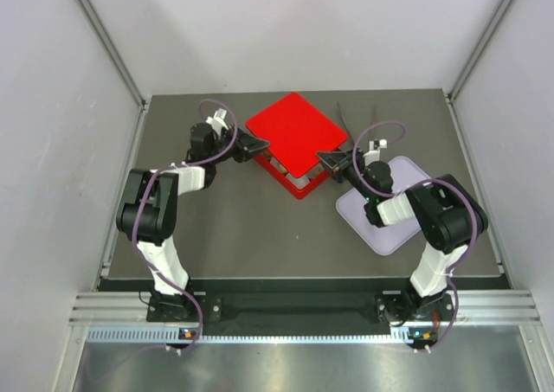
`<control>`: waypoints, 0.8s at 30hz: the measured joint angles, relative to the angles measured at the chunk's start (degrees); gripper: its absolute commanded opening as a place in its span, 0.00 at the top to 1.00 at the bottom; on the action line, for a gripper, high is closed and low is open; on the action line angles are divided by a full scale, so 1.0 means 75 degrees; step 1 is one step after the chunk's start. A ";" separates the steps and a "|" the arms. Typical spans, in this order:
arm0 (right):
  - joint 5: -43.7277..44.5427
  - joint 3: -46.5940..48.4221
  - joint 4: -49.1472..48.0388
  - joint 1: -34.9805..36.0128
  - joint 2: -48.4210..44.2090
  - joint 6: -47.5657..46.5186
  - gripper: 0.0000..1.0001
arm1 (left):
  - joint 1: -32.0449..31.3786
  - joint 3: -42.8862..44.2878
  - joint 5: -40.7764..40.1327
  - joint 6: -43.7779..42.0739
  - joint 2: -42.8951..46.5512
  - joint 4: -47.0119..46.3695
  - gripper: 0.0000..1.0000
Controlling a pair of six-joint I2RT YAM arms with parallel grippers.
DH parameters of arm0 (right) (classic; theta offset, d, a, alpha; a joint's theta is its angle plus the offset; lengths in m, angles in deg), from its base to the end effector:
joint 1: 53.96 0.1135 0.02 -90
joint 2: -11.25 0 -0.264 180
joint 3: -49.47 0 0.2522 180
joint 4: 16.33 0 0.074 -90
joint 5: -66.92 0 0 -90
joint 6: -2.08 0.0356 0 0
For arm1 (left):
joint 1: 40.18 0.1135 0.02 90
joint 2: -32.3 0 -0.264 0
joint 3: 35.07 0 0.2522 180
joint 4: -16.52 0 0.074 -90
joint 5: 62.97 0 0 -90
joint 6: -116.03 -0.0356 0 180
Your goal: Pack the chocolate
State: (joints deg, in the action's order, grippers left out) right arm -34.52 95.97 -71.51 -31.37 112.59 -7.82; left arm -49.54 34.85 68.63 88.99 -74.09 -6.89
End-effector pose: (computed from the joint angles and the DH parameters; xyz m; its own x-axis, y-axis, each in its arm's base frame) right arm 0.2983 0.1318 0.1668 -0.5503 0.8168 -0.1731 -0.1016 0.1402 0.9849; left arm 0.3862 -0.0876 0.1941 -0.7781 -0.5468 -0.3092 0.1468 0.3203 -0.9359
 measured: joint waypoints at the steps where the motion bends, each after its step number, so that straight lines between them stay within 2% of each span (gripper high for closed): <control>1: -0.0032 -0.0020 0.0003 0.0000 0.0006 0.0006 0.93 | 0.0000 0.0000 -0.0003 -0.0070 0.0006 0.0125 0.90; 7: -0.0119 -0.0114 -0.0009 0.0000 0.0417 0.0312 1.00 | -0.0009 0.0055 -0.0102 -0.0548 0.0006 0.0883 0.85; 15: -0.0248 -0.0111 -0.0061 0.0003 0.1058 0.0901 1.00 | -0.0017 0.0201 -0.0388 -0.1172 0.0006 0.2011 0.82; 24: -0.0242 -0.0111 -0.0111 0.0003 0.1061 0.0933 1.00 | -0.0064 0.0504 -0.0568 -0.1603 0.0006 0.2716 0.71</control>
State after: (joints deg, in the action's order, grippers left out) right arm -36.34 95.13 -72.34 -31.35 120.55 -0.83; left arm -50.02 38.63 64.37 76.97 -74.05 13.48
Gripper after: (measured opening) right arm 0.162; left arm 0.287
